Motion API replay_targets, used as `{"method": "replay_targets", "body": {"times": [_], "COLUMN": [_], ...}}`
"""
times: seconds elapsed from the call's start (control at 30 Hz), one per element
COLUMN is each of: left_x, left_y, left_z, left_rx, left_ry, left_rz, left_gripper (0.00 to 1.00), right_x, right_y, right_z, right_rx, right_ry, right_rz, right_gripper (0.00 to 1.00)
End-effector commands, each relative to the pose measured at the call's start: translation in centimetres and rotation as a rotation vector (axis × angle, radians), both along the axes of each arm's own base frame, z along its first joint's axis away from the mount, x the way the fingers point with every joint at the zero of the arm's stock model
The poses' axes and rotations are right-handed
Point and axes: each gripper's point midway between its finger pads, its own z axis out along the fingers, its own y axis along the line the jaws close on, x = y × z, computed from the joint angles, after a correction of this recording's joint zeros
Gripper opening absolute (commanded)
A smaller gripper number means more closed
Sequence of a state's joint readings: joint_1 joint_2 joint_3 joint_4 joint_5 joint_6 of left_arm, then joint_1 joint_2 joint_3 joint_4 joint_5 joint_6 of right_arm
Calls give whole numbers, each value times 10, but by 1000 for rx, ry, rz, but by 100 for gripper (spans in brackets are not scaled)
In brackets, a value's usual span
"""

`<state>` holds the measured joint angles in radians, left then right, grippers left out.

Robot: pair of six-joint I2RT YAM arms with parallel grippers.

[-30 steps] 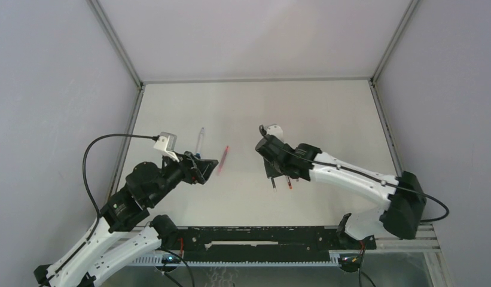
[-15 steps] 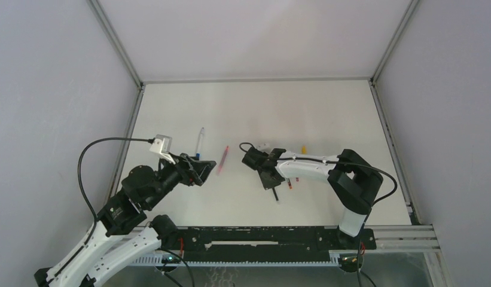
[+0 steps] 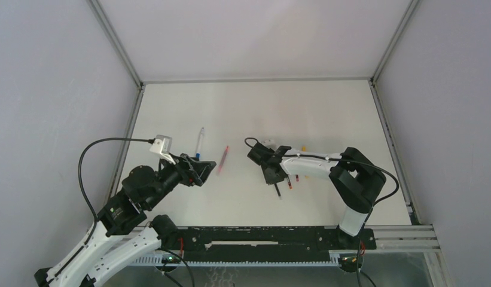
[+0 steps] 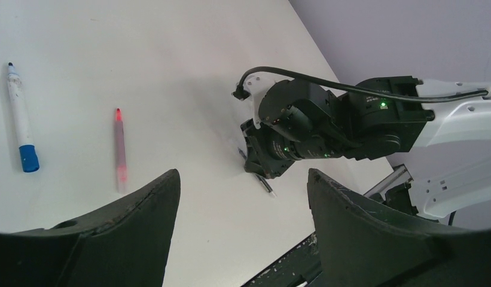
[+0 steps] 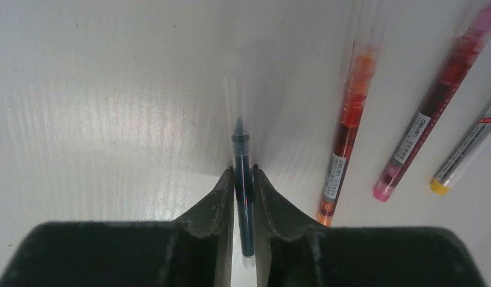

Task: Insert the pens into the pen caps
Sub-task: Place the pen at the center of the board, then pick up the pen from the center of the board.

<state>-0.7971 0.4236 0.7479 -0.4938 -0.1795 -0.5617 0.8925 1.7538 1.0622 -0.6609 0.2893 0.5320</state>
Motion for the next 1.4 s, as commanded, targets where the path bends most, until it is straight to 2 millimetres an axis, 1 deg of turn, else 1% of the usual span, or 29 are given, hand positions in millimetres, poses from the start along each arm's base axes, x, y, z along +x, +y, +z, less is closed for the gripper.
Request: {"method": "replay_targets", "body": {"times": [0.0, 0.13, 0.27, 0.37, 0.43, 0.5, 0.53, 0.57, 0.6, 0.7, 0.73, 0.8, 0.87, 0.93, 1.03, 1.2, 1.3, 1.37], "left_x": [0, 1, 1, 3, 5, 8, 10, 12, 14, 23, 27, 35, 43, 54, 72, 102, 112, 118], "left_y": [-2, -1, 0, 6, 9, 8, 6, 4, 4, 5, 4, 3, 0, -3, -6, -9, -22, -31], "left_z": [-3, -6, -9, -12, -16, -25, -31, -37, -43, -59, -63, -67, -72, -76, -91, -112, -125, -136], "left_rx": [-12, -12, -7, 2, 18, 47, 69, 89, 114, 189, 216, 255, 299, 350, 439, 491, 492, 518], "left_ry": [14, 24, 30, 37, 50, 75, 93, 108, 124, 164, 171, 180, 184, 194, 234, 292, 315, 325], "left_rz": [0, 8, 17, 46, 69, 76, 78, 77, 83, 110, 115, 123, 115, 109, 102, 102, 42, 2], "left_gripper": [81, 81, 81, 81, 82, 83, 83, 83, 83, 83, 83, 83, 82, 82, 82, 81, 79, 74], "right_x": [4, 2, 2, 3, 3, 1, -4, -6, -9, -18, -20, -24, -29, -34, -41, -52, -58, -61], "right_y": [-18, -18, -15, -11, -5, 8, 18, 24, 27, 27, 24, 18, 12, 6, -1, -11, -16, -20], "right_z": [-8, -8, 0, 18, 42, 77, 94, 117, 134, 179, 188, 200, 206, 206, 206, 196, 193, 190], "right_rx": [-33, -23, -3, 41, 105, 215, 291, 368, 424, 556, 581, 613, 636, 652, 679, 697, 706, 709], "right_ry": [-14, -8, -20, -47, -78, -127, -135, -173, -200, -279, -297, -326, -345, -349, -356, -339, -337, -338], "right_rz": [-8, 0, 7, 17, 36, 84, 131, 165, 184, 202, 196, 187, 173, 156, 134, 111, 111, 108], "right_gripper": [24, 34, 36, 37, 37, 39, 39, 39, 39, 40, 40, 40, 40, 40, 40, 39, 39, 39]}}
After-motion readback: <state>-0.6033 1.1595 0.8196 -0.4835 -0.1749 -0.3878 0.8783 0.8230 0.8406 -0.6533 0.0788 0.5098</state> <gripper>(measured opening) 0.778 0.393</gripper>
